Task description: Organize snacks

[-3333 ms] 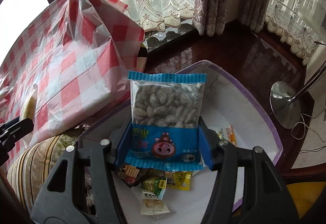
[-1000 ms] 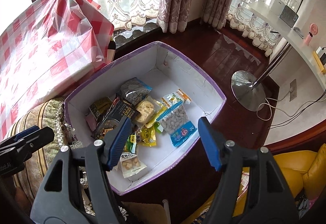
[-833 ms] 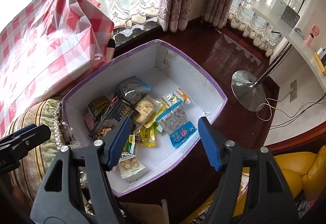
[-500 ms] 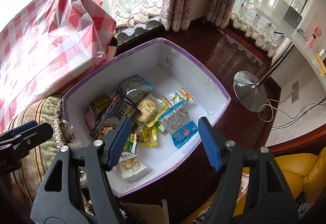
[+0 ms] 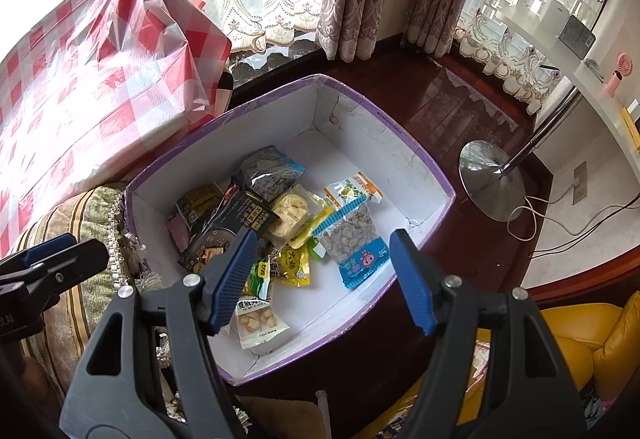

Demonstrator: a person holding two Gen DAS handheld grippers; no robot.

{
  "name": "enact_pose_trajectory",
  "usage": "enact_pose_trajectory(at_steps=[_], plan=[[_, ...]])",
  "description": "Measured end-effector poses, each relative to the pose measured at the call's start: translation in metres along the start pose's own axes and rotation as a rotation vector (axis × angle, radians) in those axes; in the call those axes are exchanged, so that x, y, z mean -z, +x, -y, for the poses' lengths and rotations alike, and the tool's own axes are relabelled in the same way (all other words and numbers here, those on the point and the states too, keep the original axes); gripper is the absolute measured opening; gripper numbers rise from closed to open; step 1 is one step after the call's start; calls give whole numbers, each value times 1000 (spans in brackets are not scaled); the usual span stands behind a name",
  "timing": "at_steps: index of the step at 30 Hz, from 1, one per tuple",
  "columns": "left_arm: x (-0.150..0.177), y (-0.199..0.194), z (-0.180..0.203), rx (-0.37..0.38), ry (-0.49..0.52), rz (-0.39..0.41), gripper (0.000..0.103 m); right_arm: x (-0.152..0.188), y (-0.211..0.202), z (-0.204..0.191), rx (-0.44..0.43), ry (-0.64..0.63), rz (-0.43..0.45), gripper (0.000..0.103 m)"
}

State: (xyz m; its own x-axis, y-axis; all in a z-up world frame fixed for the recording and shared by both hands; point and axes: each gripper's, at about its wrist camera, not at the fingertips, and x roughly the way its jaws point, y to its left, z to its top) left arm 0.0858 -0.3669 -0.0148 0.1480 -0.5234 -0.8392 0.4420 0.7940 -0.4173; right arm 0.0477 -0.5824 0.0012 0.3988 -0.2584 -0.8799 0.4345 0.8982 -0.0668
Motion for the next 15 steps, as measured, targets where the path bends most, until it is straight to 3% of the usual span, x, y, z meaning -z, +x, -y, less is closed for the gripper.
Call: enact_pose_trajectory(at_steps=[15], plan=[[0, 0, 0, 0, -1, 0, 84, -1, 1, -1, -3, -9, -2, 72]])
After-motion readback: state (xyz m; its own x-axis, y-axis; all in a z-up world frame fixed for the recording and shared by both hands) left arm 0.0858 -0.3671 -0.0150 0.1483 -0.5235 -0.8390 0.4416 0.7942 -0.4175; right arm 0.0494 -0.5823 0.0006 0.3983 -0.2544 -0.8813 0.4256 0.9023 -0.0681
